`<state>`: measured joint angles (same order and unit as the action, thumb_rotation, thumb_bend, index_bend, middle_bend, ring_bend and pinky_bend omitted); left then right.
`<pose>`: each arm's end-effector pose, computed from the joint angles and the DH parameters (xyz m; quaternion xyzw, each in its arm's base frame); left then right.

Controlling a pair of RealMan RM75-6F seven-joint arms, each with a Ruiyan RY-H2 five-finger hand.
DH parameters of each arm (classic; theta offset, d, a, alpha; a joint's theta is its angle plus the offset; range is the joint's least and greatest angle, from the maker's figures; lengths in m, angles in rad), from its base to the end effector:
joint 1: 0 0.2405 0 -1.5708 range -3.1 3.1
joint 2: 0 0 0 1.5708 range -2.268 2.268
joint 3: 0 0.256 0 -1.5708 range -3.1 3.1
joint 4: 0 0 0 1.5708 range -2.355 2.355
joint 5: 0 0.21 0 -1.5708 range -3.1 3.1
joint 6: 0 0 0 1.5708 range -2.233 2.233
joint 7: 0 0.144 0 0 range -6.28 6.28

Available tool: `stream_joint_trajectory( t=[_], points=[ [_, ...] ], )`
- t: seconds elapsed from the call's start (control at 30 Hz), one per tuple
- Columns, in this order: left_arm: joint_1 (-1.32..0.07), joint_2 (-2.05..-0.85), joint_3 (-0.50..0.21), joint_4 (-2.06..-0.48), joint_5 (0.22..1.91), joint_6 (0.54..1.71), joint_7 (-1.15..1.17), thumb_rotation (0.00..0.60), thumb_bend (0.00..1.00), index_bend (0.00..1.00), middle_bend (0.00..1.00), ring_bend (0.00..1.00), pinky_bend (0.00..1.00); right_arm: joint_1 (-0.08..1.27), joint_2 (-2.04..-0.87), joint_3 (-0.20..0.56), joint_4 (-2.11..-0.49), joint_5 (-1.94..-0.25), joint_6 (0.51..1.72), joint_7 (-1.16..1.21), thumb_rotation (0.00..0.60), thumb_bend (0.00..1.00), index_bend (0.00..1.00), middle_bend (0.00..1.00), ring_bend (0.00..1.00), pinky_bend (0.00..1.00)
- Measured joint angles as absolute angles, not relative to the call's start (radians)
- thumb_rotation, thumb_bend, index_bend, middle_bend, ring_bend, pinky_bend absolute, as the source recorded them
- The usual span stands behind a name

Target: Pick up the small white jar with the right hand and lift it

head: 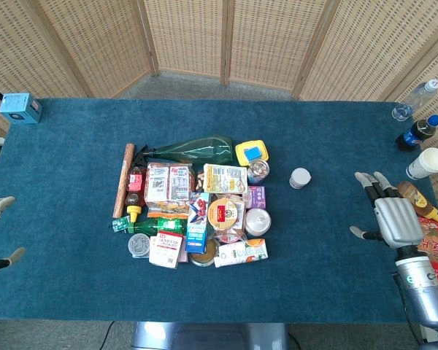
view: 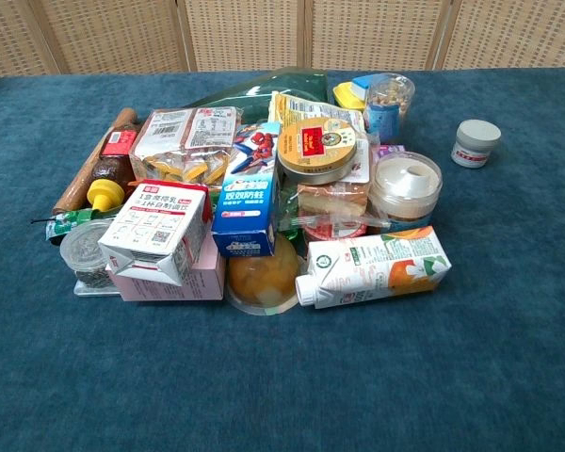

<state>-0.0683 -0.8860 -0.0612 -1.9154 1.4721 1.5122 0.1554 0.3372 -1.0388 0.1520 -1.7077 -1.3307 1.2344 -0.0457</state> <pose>-0.2675 0.1743 0.2083 -0.5977 -0.3610 -0.3667 0.6148 -0.2627 -0.2720 0.1649 0.6306 -0.3871 0.3917 0.5468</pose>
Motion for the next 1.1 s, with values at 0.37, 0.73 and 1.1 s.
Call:
stream_joint_trajectory(
  t=[0.37, 0.73, 1.1],
  points=[
    [-0.071, -0.893, -0.055, -1.914, 1.483, 1.506, 0.153, 0.6, 0.0, 0.15, 0.24, 0.16, 0.0, 0.347, -1.04, 0.154, -1.701, -1.326, 1.205, -0.007, 0.6, 0.12, 0.0, 0.12, 0.0, 0.22],
    [-0.063, -0.878, -0.055, -1.921, 1.513, 1.537, 0.148, 0.6, 0.0, 0.15, 0.24, 0.16, 0.0, 0.37, -1.052, 0.174, -1.679, -1.342, 1.189, 0.066, 0.6, 0.11, 0.0, 0.12, 0.0, 0.22],
    [-0.061, -0.884, -0.051, -1.914, 1.519, 1.539, 0.144, 0.6, 0.0, 0.15, 0.23, 0.16, 0.0, 0.406, -1.094, 0.199, -1.649, -1.301, 1.159, 0.056, 0.6, 0.11, 0.0, 0.12, 0.0, 0.25]
  ],
)
